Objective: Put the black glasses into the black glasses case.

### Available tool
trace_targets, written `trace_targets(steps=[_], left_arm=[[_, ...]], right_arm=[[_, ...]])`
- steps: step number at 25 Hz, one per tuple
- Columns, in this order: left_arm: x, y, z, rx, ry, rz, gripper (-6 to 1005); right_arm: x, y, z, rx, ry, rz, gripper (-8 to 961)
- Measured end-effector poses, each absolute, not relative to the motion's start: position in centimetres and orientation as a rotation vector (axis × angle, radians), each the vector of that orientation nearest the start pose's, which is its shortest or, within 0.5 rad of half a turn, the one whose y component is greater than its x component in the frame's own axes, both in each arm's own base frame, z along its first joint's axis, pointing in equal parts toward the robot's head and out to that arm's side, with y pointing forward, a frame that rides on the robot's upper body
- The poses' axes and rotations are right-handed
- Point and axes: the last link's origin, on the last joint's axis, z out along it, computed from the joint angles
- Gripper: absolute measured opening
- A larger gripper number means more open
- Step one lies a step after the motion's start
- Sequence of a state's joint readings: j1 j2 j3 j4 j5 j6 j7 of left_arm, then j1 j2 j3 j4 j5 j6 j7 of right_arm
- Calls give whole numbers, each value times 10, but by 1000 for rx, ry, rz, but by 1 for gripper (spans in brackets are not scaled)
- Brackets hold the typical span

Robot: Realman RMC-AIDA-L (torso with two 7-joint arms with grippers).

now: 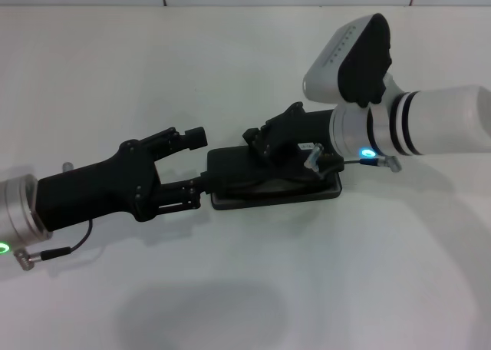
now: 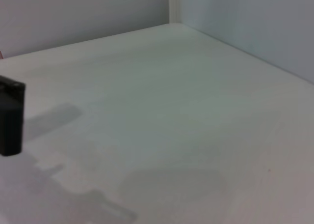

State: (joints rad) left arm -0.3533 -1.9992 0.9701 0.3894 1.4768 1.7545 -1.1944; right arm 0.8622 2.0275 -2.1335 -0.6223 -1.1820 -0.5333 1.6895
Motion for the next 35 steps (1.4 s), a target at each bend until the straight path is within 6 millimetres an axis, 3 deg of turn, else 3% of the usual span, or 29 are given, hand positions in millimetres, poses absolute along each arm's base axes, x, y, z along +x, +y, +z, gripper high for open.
trace_targets(steps=[22, 27, 35], left_arm=[[-283, 260, 3, -2594, -676, -1217, 888], [-285, 258, 5, -2580, -682, -1221, 888], [-283, 255, 15, -2531, -656, -1304, 888]], right_arm=[[148, 368, -138, -2701, 418, 325, 1], [144, 370, -115, -2631, 430, 475, 2], [147, 381, -59, -2608, 541, 840, 2]])
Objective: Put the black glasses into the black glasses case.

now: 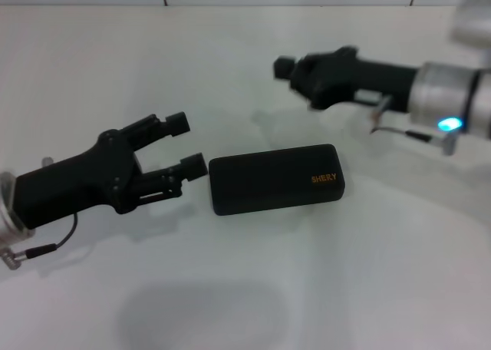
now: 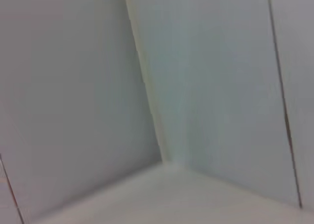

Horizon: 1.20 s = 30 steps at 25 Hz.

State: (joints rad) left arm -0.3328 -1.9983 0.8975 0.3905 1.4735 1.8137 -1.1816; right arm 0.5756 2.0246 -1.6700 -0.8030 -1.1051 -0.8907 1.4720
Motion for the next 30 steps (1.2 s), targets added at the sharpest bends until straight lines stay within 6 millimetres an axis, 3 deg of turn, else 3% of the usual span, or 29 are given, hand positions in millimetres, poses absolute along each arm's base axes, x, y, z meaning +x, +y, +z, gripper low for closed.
trace_targets(steps=[6, 10, 12, 16, 22, 25, 30], left_arm=[[-280, 249, 25, -2532, -657, -1392, 888], [-279, 244, 31, -2562, -658, -1423, 888], [-277, 236, 33, -2666, -620, -1415, 888], [-279, 228, 34, -2711, -585, -1377, 888], [-285, 220, 31, -2719, -513, -1327, 888], [-286, 219, 31, -2718, -500, -1321, 888], [-285, 221, 31, -2718, -490, -1319, 888]], right_arm=[[170, 366, 0, -2673, 487, 1060, 161], [192, 331, 26, -2872, 334, 1063, 251], [204, 317, 30, -2937, 292, 1047, 296], [225, 287, 28, -3037, 218, 1077, 386], [233, 271, 20, -3009, 210, 1185, 616], [232, 270, 18, -3011, 212, 1192, 839], [230, 271, 17, -3012, 204, 1200, 837]])
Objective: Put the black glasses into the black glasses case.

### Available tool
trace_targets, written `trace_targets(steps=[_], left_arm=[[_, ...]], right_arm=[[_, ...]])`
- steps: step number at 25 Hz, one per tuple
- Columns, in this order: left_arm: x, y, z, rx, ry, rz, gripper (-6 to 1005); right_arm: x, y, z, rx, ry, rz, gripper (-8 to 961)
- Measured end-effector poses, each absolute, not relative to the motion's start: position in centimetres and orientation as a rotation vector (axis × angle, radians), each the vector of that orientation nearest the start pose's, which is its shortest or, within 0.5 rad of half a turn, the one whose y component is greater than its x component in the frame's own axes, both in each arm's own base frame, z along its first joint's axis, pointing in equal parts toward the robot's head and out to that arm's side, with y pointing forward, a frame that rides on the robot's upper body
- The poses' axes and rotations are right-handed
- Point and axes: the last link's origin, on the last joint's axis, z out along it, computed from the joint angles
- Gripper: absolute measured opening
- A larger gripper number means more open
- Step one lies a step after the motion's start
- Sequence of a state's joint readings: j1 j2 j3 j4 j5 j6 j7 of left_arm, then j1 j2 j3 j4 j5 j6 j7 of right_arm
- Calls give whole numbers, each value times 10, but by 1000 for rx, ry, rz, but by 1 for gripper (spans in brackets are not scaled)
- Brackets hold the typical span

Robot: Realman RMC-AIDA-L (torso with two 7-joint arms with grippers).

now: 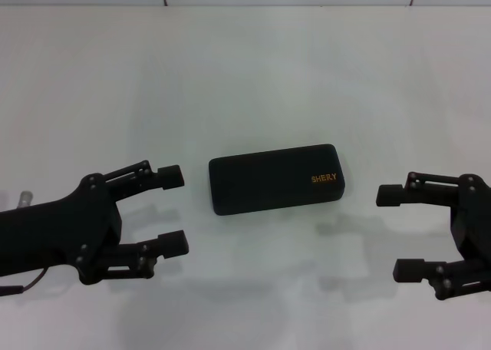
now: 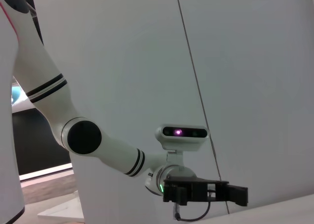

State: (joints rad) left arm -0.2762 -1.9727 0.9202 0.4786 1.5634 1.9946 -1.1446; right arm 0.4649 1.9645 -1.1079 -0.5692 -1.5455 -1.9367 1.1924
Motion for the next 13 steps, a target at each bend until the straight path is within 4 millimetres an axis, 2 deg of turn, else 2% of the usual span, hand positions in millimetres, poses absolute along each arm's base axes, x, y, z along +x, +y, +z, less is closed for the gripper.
trace_targets(steps=[13], left_arm=[[-282, 226, 32, -2720, -477, -1324, 888]], right_arm=[[226, 272, 15, -3006, 192, 1216, 834]])
